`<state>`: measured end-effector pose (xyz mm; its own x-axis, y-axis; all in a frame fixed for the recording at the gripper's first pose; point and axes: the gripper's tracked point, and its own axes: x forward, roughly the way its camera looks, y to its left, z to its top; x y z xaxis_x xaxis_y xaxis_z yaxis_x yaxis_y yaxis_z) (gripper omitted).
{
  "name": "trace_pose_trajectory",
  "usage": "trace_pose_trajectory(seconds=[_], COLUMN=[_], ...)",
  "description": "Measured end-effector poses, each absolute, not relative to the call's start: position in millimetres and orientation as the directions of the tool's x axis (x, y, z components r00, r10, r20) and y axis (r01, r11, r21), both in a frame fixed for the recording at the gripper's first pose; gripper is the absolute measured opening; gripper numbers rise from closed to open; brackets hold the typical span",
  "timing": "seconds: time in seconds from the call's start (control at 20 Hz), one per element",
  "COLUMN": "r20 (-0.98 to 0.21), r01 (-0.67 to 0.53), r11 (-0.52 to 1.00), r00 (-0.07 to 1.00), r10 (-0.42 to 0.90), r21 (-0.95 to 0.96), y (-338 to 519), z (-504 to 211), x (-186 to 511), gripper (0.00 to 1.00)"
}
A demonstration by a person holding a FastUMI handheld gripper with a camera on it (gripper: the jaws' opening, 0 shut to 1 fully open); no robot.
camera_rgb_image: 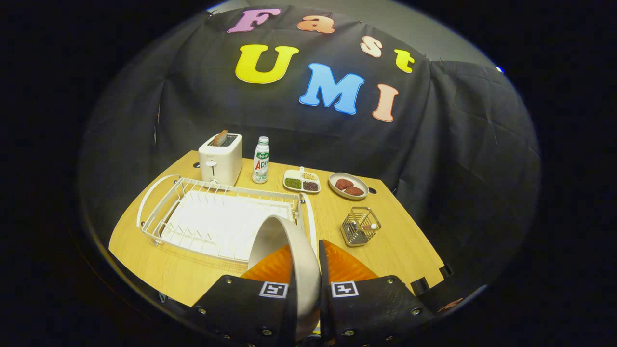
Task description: Take the plate from the dish rack, then take the spoon from the basket and place it into the plate.
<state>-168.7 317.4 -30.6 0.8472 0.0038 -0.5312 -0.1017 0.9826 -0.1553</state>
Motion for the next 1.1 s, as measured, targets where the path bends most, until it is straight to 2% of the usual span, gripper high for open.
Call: trace_pose_trajectory(seconds=[0.75,1.1], r20=[-0.657,-0.678], r01=[-0.032,0.057], r11=[0.999,0.977], r00=[0.754,0.728], r10=[0.029,0.100], r21=[0.008,0.206], y=[284,285], z=[-114,-138], x=[-196,-195], gripper=[0.18,0.18])
